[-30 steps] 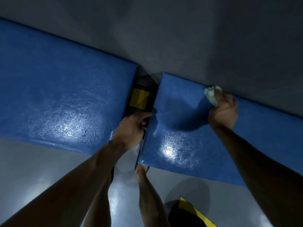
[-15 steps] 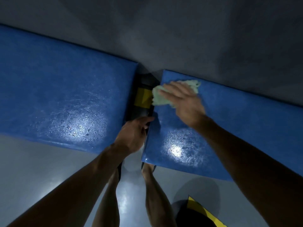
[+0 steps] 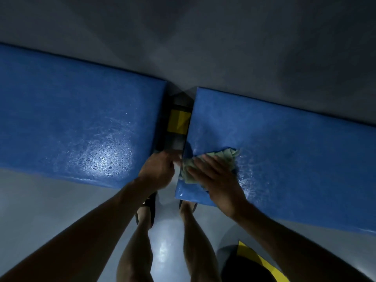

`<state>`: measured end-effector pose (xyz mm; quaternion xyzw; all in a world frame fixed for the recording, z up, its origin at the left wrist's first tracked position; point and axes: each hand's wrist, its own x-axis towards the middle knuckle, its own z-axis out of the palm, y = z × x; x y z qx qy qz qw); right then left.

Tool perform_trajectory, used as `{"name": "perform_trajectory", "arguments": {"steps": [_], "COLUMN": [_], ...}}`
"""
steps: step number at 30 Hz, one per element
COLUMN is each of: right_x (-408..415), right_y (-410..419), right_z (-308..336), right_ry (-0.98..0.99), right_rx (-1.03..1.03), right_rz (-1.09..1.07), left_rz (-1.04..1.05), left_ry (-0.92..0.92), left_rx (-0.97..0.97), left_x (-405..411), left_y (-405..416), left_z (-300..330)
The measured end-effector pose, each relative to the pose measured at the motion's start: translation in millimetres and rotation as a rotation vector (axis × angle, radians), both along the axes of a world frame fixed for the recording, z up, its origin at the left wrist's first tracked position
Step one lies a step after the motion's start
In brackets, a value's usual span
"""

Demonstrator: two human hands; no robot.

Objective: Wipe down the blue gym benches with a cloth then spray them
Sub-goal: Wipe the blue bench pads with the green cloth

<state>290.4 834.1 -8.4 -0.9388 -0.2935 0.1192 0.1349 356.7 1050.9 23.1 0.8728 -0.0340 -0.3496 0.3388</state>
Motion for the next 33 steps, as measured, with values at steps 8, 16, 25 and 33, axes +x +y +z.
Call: {"name": "perform_trajectory", "arguments": {"steps": [8, 16, 25, 33], "right_x": [113.4, 33.5, -28.6, -40.1], "right_y": [-59.4, 33.7, 85.1, 133.2], "right_z": [-0.5, 1.5, 18.0, 18.8], "right_ry": [-0.05, -0.085, -0.029, 0.026], "right_rx": [-0.005, -0.026, -0.101, -0.107], "right_rz": [-0.091, -0.513, -0.533, -0.825], "left_rz": [0.094, 0.049, -0.029, -0.146], "left_ry": [-0.112, -0.137, -0.105, -0.229], "left_rx": [-0.005, -0.072, -0.028, 0.037], "left_x": [-17.8, -23.9, -29.9, -28.1], "left_y": [40.2, 76.1, 159.4, 222.8], "left_z": [4.6, 13.4, 17.2, 16.0]}}
